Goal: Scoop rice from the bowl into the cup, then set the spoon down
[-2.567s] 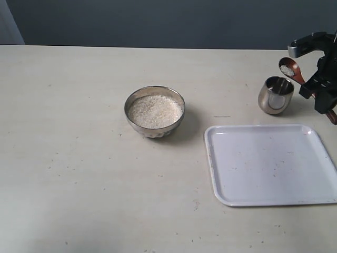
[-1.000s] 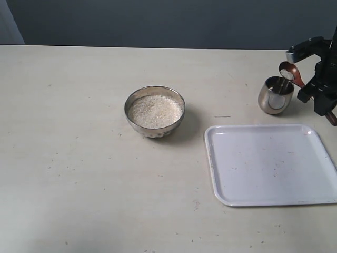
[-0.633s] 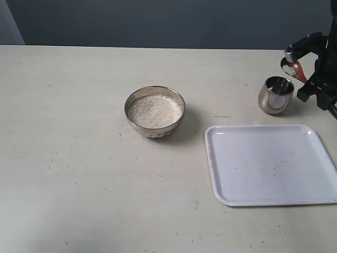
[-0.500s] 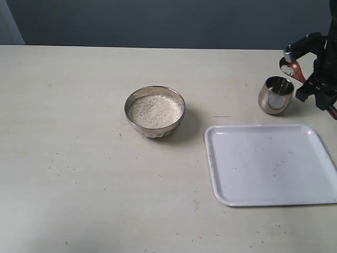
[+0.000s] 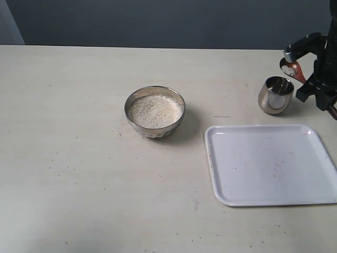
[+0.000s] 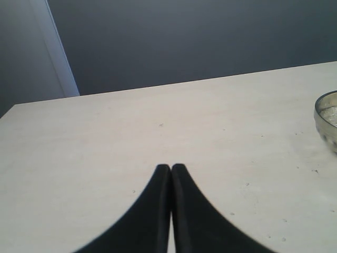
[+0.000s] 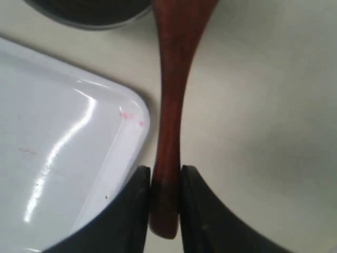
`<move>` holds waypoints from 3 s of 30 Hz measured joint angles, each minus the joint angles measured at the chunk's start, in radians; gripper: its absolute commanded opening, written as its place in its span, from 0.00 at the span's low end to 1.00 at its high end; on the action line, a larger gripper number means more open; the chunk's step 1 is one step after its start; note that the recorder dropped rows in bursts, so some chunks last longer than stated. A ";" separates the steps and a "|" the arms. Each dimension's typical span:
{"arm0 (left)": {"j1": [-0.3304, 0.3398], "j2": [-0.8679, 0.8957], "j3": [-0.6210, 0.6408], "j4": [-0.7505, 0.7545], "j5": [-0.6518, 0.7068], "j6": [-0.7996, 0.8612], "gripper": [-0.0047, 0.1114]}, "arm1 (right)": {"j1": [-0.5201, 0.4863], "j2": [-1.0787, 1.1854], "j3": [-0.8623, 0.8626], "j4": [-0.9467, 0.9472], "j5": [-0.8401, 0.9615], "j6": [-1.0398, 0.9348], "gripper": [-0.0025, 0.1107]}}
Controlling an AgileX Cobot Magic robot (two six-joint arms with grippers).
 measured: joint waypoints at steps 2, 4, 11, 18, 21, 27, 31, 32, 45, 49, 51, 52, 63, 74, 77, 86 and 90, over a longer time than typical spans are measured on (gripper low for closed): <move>0.000 0.000 0.000 0.000 0.000 0.000 0.04 | 0.017 0.000 0.000 -0.011 0.002 0.000 0.02; 0.000 0.000 0.000 0.000 0.000 0.000 0.04 | 0.031 0.000 0.000 -0.018 0.002 0.000 0.02; 0.000 0.000 0.000 0.000 0.000 0.000 0.04 | 0.053 0.000 0.000 -0.055 0.015 0.017 0.02; 0.000 0.000 0.000 0.000 0.000 0.000 0.04 | 0.053 0.000 0.000 -0.076 0.028 0.029 0.02; 0.000 0.000 0.000 0.000 0.000 0.000 0.04 | 0.053 0.000 0.000 -0.101 0.032 0.044 0.02; 0.000 0.000 0.000 0.000 0.000 0.000 0.04 | 0.053 0.000 0.000 -0.130 0.036 0.071 0.02; 0.000 0.000 0.000 0.000 0.000 0.000 0.04 | 0.053 0.000 0.000 -0.133 0.044 0.076 0.02; 0.000 0.000 0.000 0.000 0.000 0.000 0.04 | 0.053 0.000 0.000 -0.133 0.044 0.077 0.02; 0.000 0.000 0.000 0.000 0.000 0.000 0.04 | 0.053 0.000 0.000 -0.143 0.058 0.105 0.01; 0.000 0.000 0.000 0.000 0.000 0.000 0.04 | 0.073 0.000 0.000 -0.152 0.079 0.111 0.01; 0.000 0.000 0.000 0.000 0.000 0.000 0.04 | 0.091 0.000 0.000 -0.162 0.083 0.114 0.01; 0.000 0.000 0.000 0.000 0.000 0.000 0.04 | 0.100 0.002 0.000 -0.172 0.086 0.119 0.01; 0.000 0.000 0.000 0.000 0.000 0.000 0.04 | 0.116 0.013 0.000 -0.209 0.090 0.167 0.01; 0.000 0.000 0.000 0.000 0.000 0.000 0.04 | 0.138 0.013 0.000 -0.260 0.092 0.226 0.01; 0.000 0.000 0.000 0.000 0.000 0.000 0.04 | 0.164 0.013 0.002 -0.264 0.092 0.228 0.01; 0.000 0.000 0.000 0.000 0.000 0.000 0.04 | 0.164 0.013 0.083 -0.321 0.092 0.271 0.01; 0.000 0.000 0.000 0.000 0.000 0.000 0.04 | 0.175 0.013 0.083 -0.321 0.092 0.279 0.01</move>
